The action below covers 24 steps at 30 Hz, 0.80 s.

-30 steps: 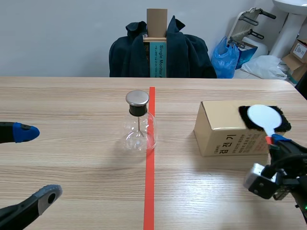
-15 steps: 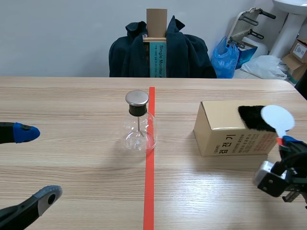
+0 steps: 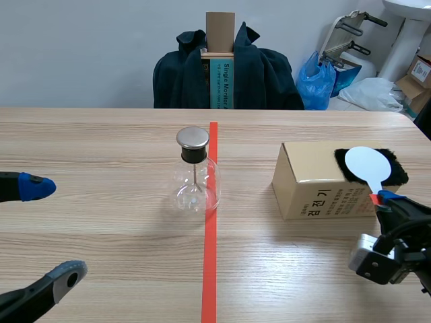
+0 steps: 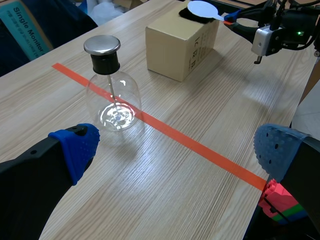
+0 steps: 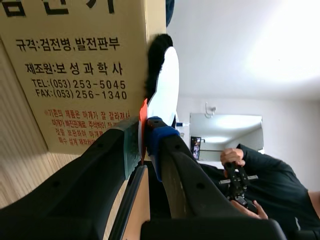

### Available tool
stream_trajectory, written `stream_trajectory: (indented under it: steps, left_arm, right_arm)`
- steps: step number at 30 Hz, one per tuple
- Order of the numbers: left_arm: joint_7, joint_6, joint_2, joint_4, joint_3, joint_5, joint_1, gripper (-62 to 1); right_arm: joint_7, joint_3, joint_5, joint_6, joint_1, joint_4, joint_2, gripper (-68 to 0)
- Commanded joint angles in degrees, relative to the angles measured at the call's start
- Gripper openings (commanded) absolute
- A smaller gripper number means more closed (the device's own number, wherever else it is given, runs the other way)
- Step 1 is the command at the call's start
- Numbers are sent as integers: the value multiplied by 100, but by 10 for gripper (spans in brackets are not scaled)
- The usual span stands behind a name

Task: Do the electroscope experiment.
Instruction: 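Rub the plate on the fur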

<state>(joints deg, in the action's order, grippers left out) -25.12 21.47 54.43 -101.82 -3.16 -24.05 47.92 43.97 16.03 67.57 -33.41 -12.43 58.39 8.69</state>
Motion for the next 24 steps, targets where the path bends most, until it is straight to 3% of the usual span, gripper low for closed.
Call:
stream_trajectory:
  steps: [1,8,18,24]
  left_arm:
    - [-81,11,-44,-31,-17,-35,-31,14]
    - [-81,11,-44,-28,-17,-35,-31,14]
    - [-72,11,-44,-24,-17,-35,-31,14]
    - [-33,11,-44,-15,-17,-35,-37,14]
  right_arm:
    - [13,2,-7,0,20,26,22,-668]
    - [-2,2,-7,-31,20,26,24,-668]
    - [-140,13,-85,-1145,22,122,66,-668]
    - [-857,26,-568,-1145,20,1213,321,-668]
